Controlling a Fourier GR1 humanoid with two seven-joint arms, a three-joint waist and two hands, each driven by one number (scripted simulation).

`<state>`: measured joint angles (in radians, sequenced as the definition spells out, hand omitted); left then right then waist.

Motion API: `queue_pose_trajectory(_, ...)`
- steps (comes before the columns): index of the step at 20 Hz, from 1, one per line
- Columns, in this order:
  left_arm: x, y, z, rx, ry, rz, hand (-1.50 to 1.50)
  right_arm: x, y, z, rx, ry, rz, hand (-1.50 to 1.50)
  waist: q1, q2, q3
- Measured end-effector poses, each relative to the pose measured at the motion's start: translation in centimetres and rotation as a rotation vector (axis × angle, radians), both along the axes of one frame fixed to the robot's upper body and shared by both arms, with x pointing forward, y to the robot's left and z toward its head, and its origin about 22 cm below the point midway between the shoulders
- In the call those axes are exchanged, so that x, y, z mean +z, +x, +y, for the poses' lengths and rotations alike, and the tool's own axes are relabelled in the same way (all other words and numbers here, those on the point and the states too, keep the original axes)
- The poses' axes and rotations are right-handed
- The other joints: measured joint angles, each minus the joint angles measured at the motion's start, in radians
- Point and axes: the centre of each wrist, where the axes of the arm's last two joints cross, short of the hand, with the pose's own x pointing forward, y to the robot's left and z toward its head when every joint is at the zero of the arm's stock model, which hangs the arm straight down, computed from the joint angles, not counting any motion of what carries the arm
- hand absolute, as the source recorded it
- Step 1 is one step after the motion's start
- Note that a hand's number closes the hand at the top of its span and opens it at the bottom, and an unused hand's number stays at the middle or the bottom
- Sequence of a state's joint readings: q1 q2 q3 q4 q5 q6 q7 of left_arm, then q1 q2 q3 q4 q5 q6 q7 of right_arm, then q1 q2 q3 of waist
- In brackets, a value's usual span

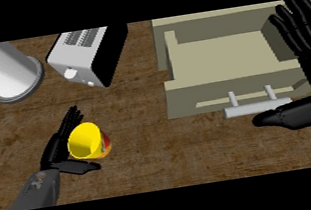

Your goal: Pick up the cup, place it into the drawer and close the drawer

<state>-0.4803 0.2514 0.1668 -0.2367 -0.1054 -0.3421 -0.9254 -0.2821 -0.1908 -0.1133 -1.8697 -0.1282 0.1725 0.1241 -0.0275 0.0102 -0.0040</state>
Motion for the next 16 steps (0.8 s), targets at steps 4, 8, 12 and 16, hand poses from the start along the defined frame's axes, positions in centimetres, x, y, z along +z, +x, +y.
queue_pose_trajectory(4, -0.2, 0.3, -1.2, -0.014, -0.004, -0.012, -1.5, 0.1, -0.2, 0.3, 0.002, -0.006, 0.006, -1.5, -0.003, 0.001, 0.0)
queue_pose_trajectory(8, -0.4, 0.4, -1.7, -0.029, -0.006, -0.013, -1.5, 0.2, 0.1, 0.0, 0.007, -0.009, 0.002, -1.5, -0.005, 0.004, -0.001)
queue_pose_trajectory(12, -0.3, 0.9, -2.6, -0.061, -0.047, 0.0, 1.5, 0.2, 0.0, -0.1, 0.007, -0.017, 0.007, -1.5, -0.008, 0.004, -0.001)
queue_pose_trajectory(16, -0.2, 1.1, -3.2, -0.1, -0.083, -0.009, 1.5, 0.0, 0.0, -0.2, 0.005, -0.017, 0.011, -1.5, -0.008, 0.005, -0.001)
